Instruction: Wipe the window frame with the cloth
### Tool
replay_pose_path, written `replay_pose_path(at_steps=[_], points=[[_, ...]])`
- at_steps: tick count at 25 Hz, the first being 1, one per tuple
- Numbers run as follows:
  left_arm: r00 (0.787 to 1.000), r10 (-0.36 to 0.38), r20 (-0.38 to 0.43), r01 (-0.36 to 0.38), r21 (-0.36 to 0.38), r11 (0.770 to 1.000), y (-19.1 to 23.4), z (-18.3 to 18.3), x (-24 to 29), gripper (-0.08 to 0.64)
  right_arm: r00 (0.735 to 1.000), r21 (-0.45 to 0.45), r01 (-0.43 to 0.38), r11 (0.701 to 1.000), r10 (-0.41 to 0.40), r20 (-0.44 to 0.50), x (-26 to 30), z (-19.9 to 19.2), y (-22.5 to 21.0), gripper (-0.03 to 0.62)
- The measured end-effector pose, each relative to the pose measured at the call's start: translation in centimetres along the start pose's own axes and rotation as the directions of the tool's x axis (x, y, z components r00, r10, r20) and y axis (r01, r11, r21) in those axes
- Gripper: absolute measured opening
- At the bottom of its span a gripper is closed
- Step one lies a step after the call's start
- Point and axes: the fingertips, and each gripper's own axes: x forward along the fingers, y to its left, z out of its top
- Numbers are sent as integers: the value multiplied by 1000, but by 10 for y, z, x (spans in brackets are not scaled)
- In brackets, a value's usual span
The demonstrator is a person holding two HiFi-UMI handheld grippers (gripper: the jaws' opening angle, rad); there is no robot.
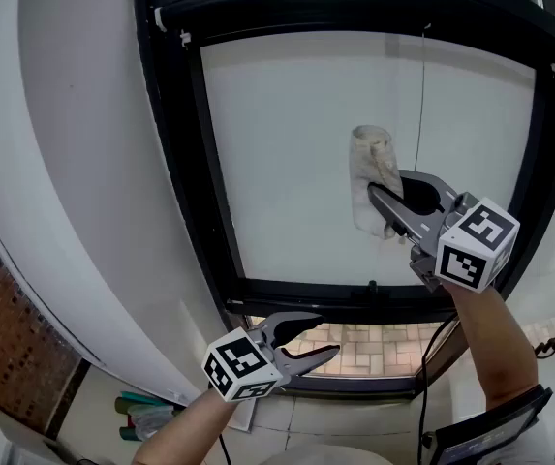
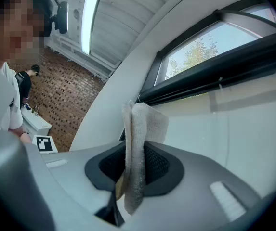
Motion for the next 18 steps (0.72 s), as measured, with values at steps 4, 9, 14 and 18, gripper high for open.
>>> replay_pose_path(at_steps=[4,9,14,18], points=[[996,-78,-45,78,-6,997,-2,-8,-10,244,998,-37,-57,998,57,23,70,49,13,74],[989,-130,-72,131,0,991,3,-11,-22,243,989,-127,-121,985,130,64,162,111,27,75],[988,-135,-73,135,7,991,9,-7,-39,242,988,-174,-111,978,127,82,228,151,21,74],[989,-134,-65,135,6,991,13,-4,-51,242,993,-203,-75,976,91,73,260,164,4,75]])
